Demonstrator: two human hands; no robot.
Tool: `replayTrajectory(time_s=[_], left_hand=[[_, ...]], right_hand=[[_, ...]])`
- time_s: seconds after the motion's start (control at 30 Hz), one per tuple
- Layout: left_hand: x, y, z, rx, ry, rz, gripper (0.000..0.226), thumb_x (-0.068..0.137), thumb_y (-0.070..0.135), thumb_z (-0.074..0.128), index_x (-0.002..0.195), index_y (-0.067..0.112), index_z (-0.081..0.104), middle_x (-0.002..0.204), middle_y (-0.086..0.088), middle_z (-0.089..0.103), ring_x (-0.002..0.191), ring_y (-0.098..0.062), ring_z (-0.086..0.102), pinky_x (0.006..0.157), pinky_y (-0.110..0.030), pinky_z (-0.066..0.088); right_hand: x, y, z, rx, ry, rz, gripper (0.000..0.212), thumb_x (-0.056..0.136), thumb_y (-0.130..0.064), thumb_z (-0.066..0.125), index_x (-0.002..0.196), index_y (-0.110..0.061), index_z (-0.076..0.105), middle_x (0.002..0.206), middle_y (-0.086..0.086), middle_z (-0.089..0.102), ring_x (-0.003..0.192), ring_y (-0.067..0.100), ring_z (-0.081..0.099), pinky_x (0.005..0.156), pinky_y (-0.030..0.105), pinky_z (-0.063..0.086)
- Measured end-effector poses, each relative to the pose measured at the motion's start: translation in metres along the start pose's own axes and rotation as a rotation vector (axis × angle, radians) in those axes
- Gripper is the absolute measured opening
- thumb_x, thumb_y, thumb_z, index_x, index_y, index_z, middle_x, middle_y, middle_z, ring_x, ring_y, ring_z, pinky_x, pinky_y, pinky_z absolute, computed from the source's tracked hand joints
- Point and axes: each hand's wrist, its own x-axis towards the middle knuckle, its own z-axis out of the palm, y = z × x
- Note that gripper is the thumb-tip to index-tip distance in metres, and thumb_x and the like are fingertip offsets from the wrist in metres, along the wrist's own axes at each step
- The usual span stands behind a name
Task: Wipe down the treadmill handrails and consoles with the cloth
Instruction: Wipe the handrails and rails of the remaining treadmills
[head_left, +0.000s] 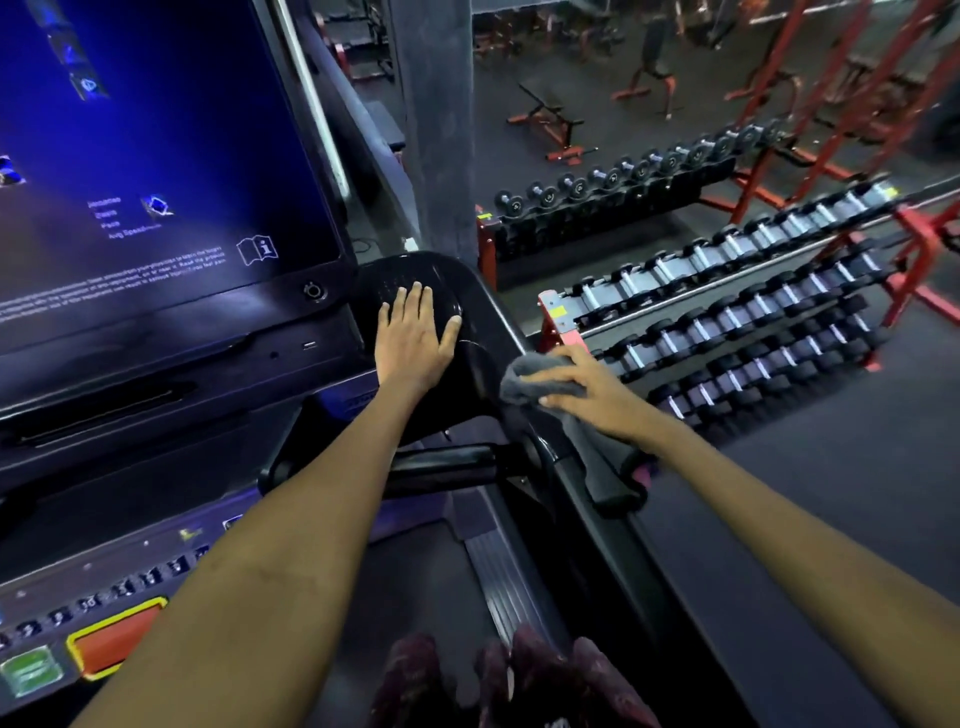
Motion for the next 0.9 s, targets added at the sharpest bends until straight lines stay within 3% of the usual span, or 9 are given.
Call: replayTrajectory(time_s=[0.1, 0.23, 0.43, 0.57, 0.7, 0.9], left_hand=[[0.000, 0.000, 0.000, -0.007, 0.004, 0.011, 0.064, 0.099, 0.047, 0.025, 0.148, 0.006, 0.022, 0.156, -0.009, 0.020, 0.145, -0.023, 0.013, 0.118, -0.041, 0.010], [0.002, 0.000, -0.003, -0.045, -0.028, 0.017, 0.064, 0.099, 0.047, 0.026, 0.148, 0.005, 0.022, 0.156, -0.011, 0.019, 0.145, -0.025, 0.012, 0.117, -0.043, 0.009], [0.006, -0.007, -0.006, -0.094, -0.093, 0.096, 0.056, 0.100, 0.045, 0.030, 0.147, 0.016, 0.026, 0.156, -0.015, 0.016, 0.145, -0.030, 0.009, 0.115, -0.048, 0.006], [0.006, -0.013, -0.008, -0.136, -0.119, 0.161, 0.053, 0.100, 0.042, 0.032, 0.147, 0.017, 0.029, 0.156, -0.016, 0.015, 0.145, -0.032, 0.008, 0.115, -0.050, 0.005], [0.001, -0.020, -0.010, -0.140, -0.129, 0.237, 0.054, 0.100, 0.038, 0.037, 0.146, 0.012, 0.028, 0.156, -0.015, 0.017, 0.145, -0.029, 0.009, 0.115, -0.049, 0.004], [-0.007, -0.029, -0.024, -0.226, -0.265, 0.302, 0.056, 0.099, 0.030, 0.042, 0.147, 0.008, 0.024, 0.157, -0.012, 0.013, 0.146, -0.027, 0.006, 0.116, -0.045, 0.000]], right_hand=[[-0.038, 0.004, 0.000, 0.025, -0.047, 0.019, 0.030, 0.084, -0.013, 0.068, 0.110, -0.027, 0.066, 0.124, 0.000, 0.041, 0.119, 0.015, 0.042, 0.105, 0.028, 0.034], [-0.016, -0.014, 0.003, -0.038, 0.043, 0.055, 0.032, 0.082, -0.007, 0.069, 0.110, -0.023, 0.066, 0.112, 0.003, 0.043, 0.110, 0.017, 0.046, 0.096, 0.022, 0.035], [0.023, -0.035, 0.012, -0.180, 0.159, 0.107, 0.031, 0.083, -0.014, 0.069, 0.114, -0.018, 0.068, 0.106, 0.002, 0.041, 0.101, 0.017, 0.045, 0.095, 0.032, 0.040], [-0.024, -0.040, 0.019, -0.249, 0.150, 0.112, 0.031, 0.087, -0.022, 0.064, 0.117, -0.025, 0.065, 0.109, -0.003, 0.040, 0.107, 0.017, 0.041, 0.094, 0.030, 0.037], [-0.097, -0.029, 0.024, -0.245, 0.125, 0.144, 0.031, 0.086, -0.023, 0.065, 0.115, -0.035, 0.063, 0.113, 0.004, 0.045, 0.105, 0.020, 0.044, 0.092, 0.034, 0.040], [-0.124, -0.037, 0.043, -0.399, 0.309, 0.155, 0.032, 0.086, -0.018, 0.064, 0.117, -0.026, 0.066, 0.110, 0.005, 0.048, 0.096, 0.020, 0.049, 0.079, 0.030, 0.039]])
